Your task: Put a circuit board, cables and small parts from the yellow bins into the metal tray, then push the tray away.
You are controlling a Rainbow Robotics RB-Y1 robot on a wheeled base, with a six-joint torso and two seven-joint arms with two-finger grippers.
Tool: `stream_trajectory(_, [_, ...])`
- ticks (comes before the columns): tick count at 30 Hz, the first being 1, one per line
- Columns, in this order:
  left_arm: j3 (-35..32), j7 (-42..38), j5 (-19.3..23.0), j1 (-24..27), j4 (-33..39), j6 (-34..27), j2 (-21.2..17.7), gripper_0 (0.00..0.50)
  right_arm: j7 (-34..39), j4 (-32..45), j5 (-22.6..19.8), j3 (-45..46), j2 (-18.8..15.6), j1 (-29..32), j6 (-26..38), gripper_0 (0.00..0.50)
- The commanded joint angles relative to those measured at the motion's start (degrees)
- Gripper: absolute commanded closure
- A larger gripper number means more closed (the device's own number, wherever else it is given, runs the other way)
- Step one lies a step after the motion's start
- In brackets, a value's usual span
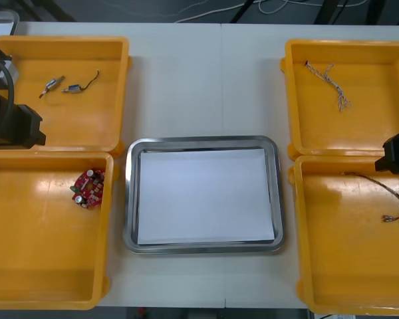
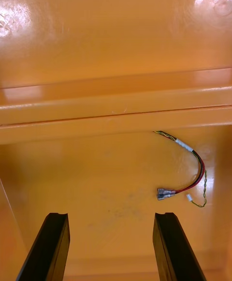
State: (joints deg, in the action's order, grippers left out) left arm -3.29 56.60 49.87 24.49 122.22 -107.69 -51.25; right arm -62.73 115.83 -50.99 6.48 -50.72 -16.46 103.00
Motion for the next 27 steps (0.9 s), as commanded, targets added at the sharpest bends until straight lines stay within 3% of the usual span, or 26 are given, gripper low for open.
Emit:
stream_trajectory(1, [-1.5, 2.6, -0.4, -0.6, 1.6, 0.6, -1.8, 0.0, -2.5, 0.2, 0.4, 2.0, 0.4, 0.5, -0.4, 0.0])
stream_trajectory(27, [-1.5, 2.6, -0.4, -0.6, 1.6, 0.6, -1.8, 0.0, -2.5, 0.2, 0.4, 2.0, 0.4, 0.5, -0.4, 0.0])
